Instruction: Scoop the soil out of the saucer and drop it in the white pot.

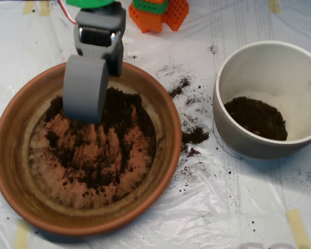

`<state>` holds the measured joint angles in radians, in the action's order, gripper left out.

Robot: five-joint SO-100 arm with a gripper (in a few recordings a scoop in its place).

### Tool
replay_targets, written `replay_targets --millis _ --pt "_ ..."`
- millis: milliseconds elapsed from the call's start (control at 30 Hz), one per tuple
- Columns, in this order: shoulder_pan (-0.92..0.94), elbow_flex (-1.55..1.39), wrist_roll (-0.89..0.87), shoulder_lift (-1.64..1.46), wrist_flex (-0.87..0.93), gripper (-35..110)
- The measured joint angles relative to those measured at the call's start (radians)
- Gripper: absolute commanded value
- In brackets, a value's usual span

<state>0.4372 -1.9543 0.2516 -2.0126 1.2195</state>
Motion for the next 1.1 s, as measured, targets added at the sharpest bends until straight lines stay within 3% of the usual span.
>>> replay_targets --millis 267,767,1100 --pt "0.046 -0.075 0.014 0.232 -0.149 62" --pt "0.048 0.08 0.089 0.601 -0.16 63" --pt "0.054 0.173 0.104 0.683 -0.133 45"
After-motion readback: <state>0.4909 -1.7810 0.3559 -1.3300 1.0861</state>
